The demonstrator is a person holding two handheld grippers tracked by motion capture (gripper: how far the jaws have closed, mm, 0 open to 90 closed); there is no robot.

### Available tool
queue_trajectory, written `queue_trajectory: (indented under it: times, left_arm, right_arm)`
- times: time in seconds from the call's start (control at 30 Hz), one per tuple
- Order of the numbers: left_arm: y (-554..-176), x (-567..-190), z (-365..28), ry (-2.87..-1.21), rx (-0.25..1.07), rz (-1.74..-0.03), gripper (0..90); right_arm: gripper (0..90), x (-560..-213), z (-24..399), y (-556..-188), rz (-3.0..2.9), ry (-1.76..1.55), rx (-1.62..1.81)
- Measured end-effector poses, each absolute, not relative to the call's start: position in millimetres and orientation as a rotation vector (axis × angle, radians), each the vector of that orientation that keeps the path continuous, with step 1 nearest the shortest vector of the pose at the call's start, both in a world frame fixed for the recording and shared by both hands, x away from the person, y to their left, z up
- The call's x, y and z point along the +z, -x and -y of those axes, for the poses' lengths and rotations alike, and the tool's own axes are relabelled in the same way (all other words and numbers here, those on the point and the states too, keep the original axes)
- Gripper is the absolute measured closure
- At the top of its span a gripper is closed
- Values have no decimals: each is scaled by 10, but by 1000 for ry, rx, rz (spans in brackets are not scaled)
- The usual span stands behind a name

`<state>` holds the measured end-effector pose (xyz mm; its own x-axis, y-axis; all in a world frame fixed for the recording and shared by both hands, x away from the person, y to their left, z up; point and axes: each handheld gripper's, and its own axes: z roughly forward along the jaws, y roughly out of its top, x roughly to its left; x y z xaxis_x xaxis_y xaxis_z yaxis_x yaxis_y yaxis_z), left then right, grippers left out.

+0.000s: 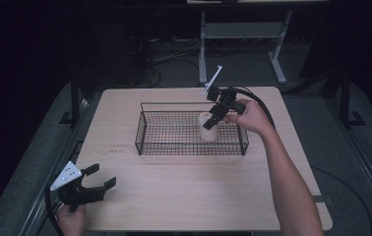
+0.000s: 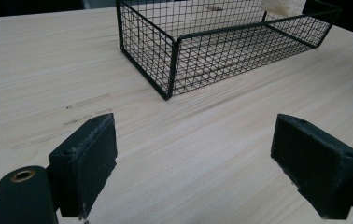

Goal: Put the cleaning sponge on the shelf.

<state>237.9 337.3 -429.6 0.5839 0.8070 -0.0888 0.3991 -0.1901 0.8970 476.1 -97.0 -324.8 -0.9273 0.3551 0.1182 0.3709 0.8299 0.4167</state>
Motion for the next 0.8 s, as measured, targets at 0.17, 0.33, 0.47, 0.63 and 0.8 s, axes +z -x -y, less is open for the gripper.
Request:
queue_trajectory:
  times: [0.17,0.33,0.47,0.63,0.8]
  left_arm:
    - [-2383,-4297,-3367,-1808,506,-984,139]
    - [-2379,-4296,-3377,-1803,507,-986,139]
    - [-2380,-4298,-3380,-1801,507,-986,139]
    - [-2376,-4294,-3368,-1803,505,-983,139]
    - [-2373,-4292,-3376,-1805,507,-984,139]
  right_arm:
    - [292,-3323,987,-4788,2966,603,-665]
    - [292,-3400,1011,-4815,2953,629,-686]
    - [292,-3486,1027,-4829,2943,639,-676]
    - [292,-3554,1010,-4856,2944,647,-640]
    - [292,-3593,976,-4862,2947,641,-625]
